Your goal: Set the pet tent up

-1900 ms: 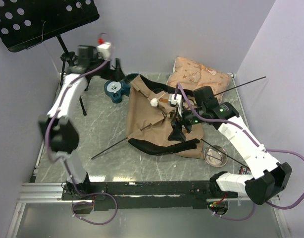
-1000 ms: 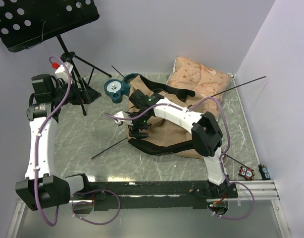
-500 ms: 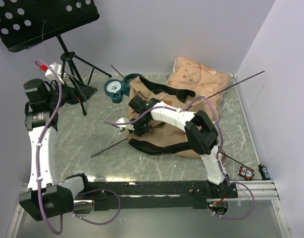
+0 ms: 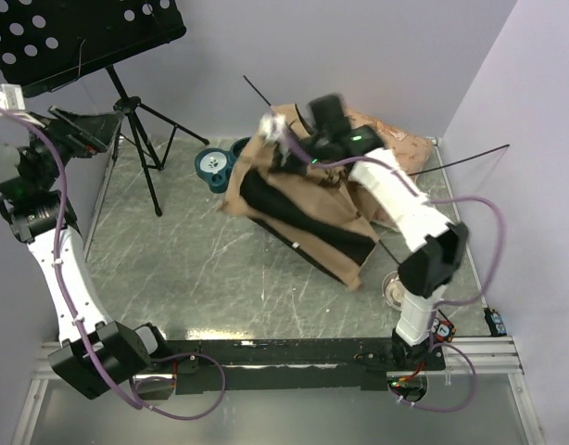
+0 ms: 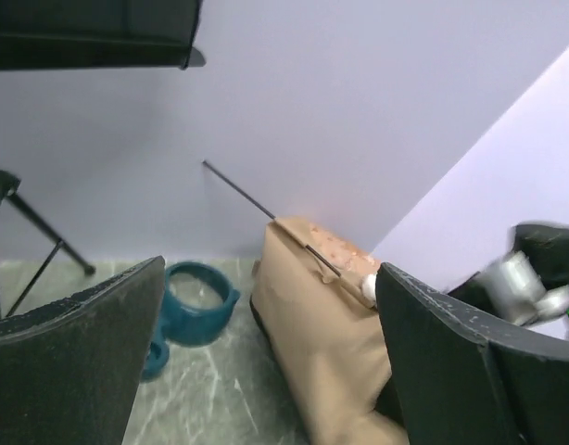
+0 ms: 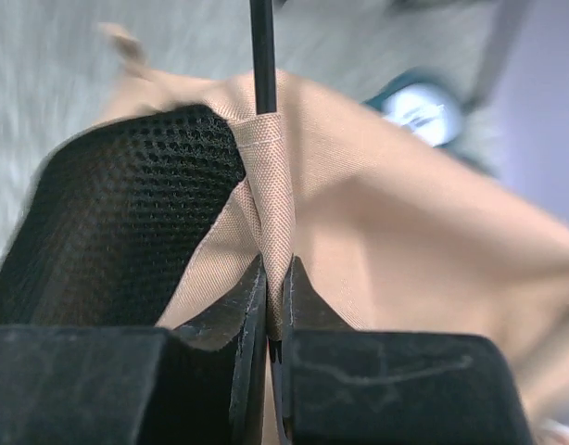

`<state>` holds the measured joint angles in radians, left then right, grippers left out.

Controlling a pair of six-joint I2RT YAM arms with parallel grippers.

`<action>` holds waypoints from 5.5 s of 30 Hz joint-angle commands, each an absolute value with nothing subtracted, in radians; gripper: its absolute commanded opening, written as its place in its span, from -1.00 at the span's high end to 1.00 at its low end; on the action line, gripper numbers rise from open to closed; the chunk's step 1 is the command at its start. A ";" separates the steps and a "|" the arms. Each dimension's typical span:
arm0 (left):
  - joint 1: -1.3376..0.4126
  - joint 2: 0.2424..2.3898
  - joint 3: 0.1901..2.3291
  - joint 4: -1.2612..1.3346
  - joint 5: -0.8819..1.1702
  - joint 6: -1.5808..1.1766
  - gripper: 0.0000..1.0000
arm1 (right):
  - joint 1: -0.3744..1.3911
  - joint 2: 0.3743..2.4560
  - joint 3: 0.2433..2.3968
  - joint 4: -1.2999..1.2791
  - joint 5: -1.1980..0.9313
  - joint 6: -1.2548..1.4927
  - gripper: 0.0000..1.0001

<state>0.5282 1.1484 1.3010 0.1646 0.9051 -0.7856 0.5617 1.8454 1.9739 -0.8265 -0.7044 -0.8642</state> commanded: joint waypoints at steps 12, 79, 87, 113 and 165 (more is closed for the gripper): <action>0.197 0.902 0.577 0.819 0.936 -0.759 -0.99 | 0.428 1.625 1.947 -0.434 -0.865 -0.413 1.00; -0.054 1.046 0.888 0.542 1.176 -0.345 0.98 | 0.432 1.451 1.768 -0.487 -1.029 -0.378 -0.76; -0.094 1.055 0.936 0.379 1.192 -0.201 0.98 | 0.624 1.568 1.923 -0.296 -0.939 -0.233 -0.54; -0.114 1.045 0.939 0.290 1.200 -0.118 0.98 | 0.811 1.873 2.229 -0.271 -0.830 -0.163 -0.21; 0.083 1.025 1.241 -0.434 1.531 0.270 0.98 | 0.761 1.664 1.851 -0.745 -0.519 -0.782 1.00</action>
